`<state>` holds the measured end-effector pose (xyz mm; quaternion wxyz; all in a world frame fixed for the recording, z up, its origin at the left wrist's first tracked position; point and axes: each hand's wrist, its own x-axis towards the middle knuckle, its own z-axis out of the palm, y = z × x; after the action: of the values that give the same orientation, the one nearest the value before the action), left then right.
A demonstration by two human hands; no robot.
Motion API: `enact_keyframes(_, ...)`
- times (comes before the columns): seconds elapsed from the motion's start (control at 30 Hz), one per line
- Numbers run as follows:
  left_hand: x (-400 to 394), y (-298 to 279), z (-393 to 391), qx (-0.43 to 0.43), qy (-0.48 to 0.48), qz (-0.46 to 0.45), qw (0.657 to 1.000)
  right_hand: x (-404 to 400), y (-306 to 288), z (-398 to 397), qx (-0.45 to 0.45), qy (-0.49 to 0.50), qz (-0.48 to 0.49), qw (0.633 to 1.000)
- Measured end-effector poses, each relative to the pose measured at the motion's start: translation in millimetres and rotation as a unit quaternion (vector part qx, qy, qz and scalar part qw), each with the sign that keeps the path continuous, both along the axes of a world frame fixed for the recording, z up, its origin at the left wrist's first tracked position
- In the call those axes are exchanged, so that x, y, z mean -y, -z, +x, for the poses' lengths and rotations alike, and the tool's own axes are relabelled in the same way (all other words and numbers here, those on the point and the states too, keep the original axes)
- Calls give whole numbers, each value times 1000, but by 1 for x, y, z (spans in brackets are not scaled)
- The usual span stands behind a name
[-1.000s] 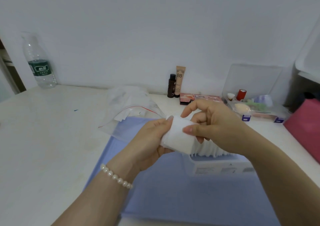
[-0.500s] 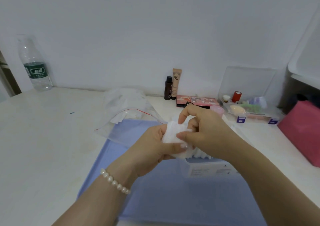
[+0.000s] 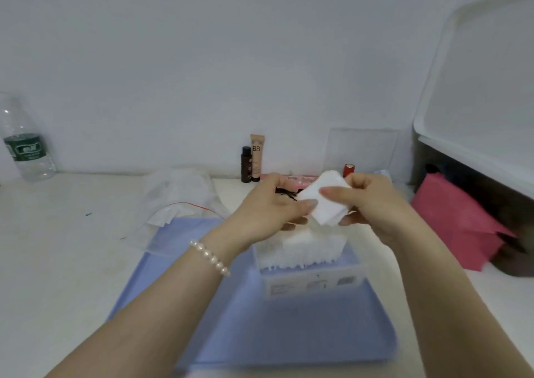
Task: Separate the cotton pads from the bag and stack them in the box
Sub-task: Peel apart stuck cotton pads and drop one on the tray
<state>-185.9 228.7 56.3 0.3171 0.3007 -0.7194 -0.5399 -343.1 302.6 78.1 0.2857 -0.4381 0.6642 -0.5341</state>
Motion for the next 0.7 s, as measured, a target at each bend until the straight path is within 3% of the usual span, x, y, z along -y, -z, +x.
enact_keyframes(0.07, 7, 4, -18, 44, -53, -165, 984, -2, 9, -24, -27, 116, -28, 992)
enact_keyframes(0.13, 9, 15, -36, 92, -32, -279, 955, -2, 19, -42, -80, 181, -11, 980)
enact_keyframes(0.27, 10, 39, -67, 215, 64, -427, 876, 7, 29, -48, -133, 152, 82, 976)
enact_keyframes(0.37, 8, 47, -80, 264, 83, -469, 839, 13, 27, -45, -162, 132, 110, 972)
enact_keyframes(0.57, 15, 51, -82, 270, 109, -486, 824, 17, 24, -50, -149, 114, 121, 975)
enact_keyframes(0.7, 20, 51, -79, 301, 136, -545, 771, 19, 25, -48, -132, 95, 126, 979)
